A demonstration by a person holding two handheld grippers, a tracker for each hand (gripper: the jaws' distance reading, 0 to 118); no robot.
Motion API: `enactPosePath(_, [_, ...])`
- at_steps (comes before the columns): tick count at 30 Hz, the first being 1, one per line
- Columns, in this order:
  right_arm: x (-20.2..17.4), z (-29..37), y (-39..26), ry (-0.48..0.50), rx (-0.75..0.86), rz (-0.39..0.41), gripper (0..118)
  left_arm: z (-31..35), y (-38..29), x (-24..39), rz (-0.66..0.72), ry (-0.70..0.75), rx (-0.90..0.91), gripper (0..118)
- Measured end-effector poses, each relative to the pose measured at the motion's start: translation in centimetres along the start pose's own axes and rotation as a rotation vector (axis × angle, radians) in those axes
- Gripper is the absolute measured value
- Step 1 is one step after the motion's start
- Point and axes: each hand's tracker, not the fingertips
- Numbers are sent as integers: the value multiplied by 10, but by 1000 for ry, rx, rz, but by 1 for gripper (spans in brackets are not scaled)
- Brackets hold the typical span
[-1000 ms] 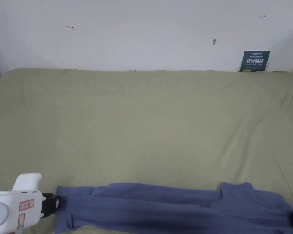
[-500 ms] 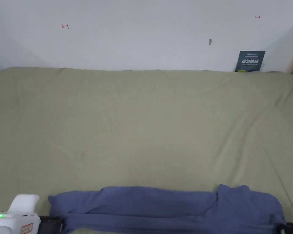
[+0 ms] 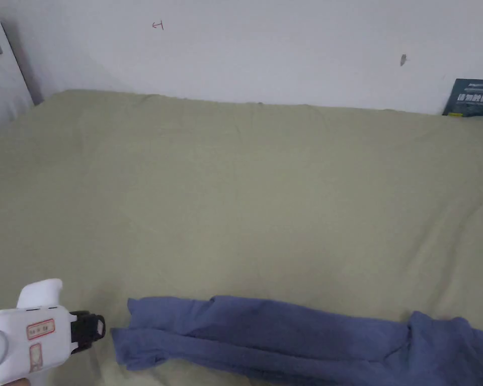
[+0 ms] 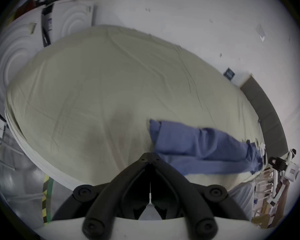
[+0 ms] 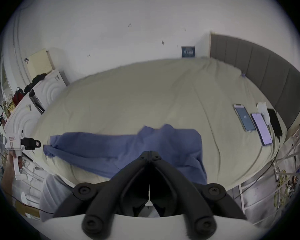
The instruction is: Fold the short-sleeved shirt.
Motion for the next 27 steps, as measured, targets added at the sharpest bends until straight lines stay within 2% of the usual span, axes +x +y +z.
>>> enactPosePath(2, [-16, 4, -3, -29, 85, 30, 1, 3, 4, 1, 54, -80, 2, 0])
enactPosePath(3, [-24, 4, -12, -21, 124, 70, 1, 1, 6, -1, 78, -106, -9, 0])
enactPosePath(8, [-58, 16, -19, -31, 190, 98, 1, -19, 15, -9, 198, -325, -48, 0])
enactPosePath(9, [-63, 16, -21, -30, 190, 100, 1, -24, 19, -12, 204, -342, -43, 18])
enactPosePath(10, [-66, 15, -25, -26, 190, 98, 1, -34, 26, -24, 202, -362, -61, 55])
enactPosePath(11, [-66, 14, -26, -14, 185, 99, 1, -40, 29, -27, 202, -382, -78, 103])
enactPosePath(12, [-69, 13, -28, -8, 177, 100, 1, -50, 33, -30, 201, -414, -110, 117])
enactPosePath(13, [-71, 13, -32, -6, 181, 95, 1, -60, 33, -31, 193, -434, -177, 115])
enactPosePath(14, [-73, 13, -34, -4, 182, 91, 1, -60, 38, -35, 161, -462, -120, 115])
enactPosePath(16, [-76, 10, -33, 6, 166, 86, 1, -76, 42, -40, 210, -454, -187, 115])
enactPosePath(21, [-77, 8, -32, -8, 149, 74, 1, -96, 22, 7, 304, -691, -314, 110])
enactPosePath(26, [-76, 6, -31, -16, 135, 66, 1, -126, 22, 6, 284, -775, -314, 109])
enactPosePath(27, [-77, 6, -30, -15, 132, 65, 1, -129, 24, 5, 285, -772, -313, 90])
